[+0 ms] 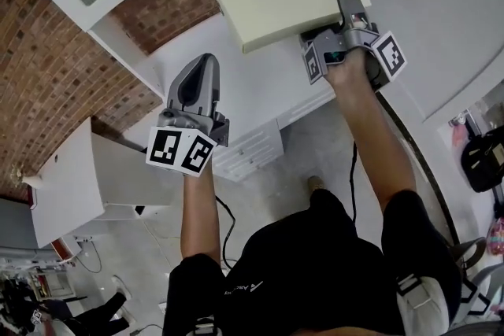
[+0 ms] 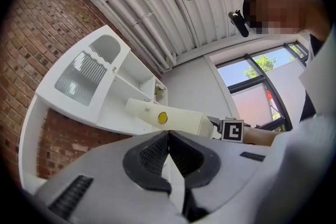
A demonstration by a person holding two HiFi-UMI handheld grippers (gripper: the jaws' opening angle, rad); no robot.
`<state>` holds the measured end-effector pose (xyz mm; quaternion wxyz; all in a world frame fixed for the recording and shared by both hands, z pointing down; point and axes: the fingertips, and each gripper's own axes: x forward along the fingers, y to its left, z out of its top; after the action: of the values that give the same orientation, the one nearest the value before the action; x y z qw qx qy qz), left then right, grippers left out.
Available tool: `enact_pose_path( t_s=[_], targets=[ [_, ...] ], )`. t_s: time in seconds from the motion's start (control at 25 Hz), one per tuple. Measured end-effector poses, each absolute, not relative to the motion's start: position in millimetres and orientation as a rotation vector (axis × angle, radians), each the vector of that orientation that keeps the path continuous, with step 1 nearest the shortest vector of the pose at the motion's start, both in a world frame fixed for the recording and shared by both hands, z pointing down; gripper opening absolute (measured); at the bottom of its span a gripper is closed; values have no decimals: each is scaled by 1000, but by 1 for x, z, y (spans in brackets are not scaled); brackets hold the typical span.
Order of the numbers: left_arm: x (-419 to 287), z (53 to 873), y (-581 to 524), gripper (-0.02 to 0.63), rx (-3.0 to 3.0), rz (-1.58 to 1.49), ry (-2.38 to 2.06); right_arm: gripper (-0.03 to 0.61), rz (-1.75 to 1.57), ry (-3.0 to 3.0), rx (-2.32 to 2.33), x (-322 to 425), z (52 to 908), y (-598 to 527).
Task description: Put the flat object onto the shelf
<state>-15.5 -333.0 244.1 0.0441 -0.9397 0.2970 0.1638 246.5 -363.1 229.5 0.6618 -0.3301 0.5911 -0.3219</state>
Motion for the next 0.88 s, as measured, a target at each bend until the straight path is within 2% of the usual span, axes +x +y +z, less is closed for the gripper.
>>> enact_pose_path(
  t_s=[0.4, 0.88],
  targets=[
    [45, 234, -405, -2, -2778, 514, 1110, 296, -847, 1408, -722, 295, 211, -488],
    [75, 230, -440, -2, -2694, 492, 1250, 299, -976, 1393, -748, 307, 208, -584]
  ],
)
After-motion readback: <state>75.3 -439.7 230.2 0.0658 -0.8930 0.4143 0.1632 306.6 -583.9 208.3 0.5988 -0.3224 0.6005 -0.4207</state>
